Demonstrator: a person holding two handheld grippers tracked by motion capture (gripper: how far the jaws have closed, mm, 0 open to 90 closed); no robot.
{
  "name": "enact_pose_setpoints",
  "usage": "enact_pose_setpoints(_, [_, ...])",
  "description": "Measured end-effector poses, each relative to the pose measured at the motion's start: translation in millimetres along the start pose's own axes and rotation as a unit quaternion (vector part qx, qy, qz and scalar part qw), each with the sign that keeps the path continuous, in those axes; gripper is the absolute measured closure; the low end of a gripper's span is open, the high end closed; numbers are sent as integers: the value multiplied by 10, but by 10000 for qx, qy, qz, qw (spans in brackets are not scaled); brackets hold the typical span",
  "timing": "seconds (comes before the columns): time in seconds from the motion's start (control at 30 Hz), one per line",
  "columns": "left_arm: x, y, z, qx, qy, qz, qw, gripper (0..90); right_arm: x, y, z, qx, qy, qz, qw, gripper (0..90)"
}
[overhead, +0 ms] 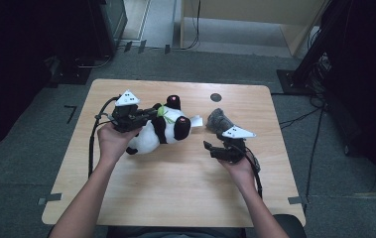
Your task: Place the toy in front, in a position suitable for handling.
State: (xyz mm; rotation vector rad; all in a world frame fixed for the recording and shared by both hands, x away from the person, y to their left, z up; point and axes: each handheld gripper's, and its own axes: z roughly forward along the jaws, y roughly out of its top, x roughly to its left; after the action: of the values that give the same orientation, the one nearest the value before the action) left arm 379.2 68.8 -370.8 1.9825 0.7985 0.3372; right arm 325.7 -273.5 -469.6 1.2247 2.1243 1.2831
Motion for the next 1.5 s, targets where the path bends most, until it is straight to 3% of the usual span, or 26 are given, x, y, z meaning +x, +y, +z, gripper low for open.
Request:
enact_pose_setpoints(0.1, [-59, -18, -23, -23, -119, 71, 9999, 818, -45, 8, -33, -58, -63, -2, 10000, 357])
enact_pose_setpoints(0.13, [-113, -45, -37, -38, -246, 62, 9997, 817, -85, 26, -63, -25, -98, -7, 9999, 356])
enact_pose_setpoints(0.3, [-211, -97, 1, 39, -403, 87, 9991, 817, -182, 55, -108, -46, -217, 6, 9998, 366])
enact_pose_setpoints(0.47, [-351, -163, 53, 110, -595, 103, 9981, 817, -370, 83, -144, -211, -371, 227, 9988, 393])
enact_pose_setpoints(0.67, [-445, -240, 102, 157, -769, 29, 9969, 811, -671, 171, -54, -60, -595, 481, 9970, 424])
enact_pose_setpoints(0.77, [-456, -267, 127, 216, -798, 24, 9966, 806, -725, 159, 10, -52, -662, 467, 9967, 451])
enact_pose_setpoints(0.87, [-473, -306, 144, 188, -799, -10, 9966, 796, -790, 139, 154, 279, -656, 400, 9967, 469])
enact_pose_setpoints(0.93, [-475, -313, 141, 214, -781, 6, 9967, 791, -797, 133, 171, 334, -643, 395, 9966, 479])
enact_pose_setpoints(1.03, [-476, -343, 140, 221, -795, -7, 9966, 766, -823, 110, 209, 480, -637, 381, 9961, 509])
enact_pose_setpoints(1.17, [-442, -389, 169, 258, -941, -171, 9951, 704, -860, 96, 253, 566, -633, 370, 9957, 544])
enact_pose_setpoints(1.27, [-437, -422, 196, 322, -1033, -225, 9939, 588, -850, 95, 289, 613, -713, 276, 9952, 560])
enact_pose_setpoints(1.5, [-461, -456, 191, 296, -802, -123, 9963, 472, -882, 81, 359, 636, -801, 270, 9944, 616])
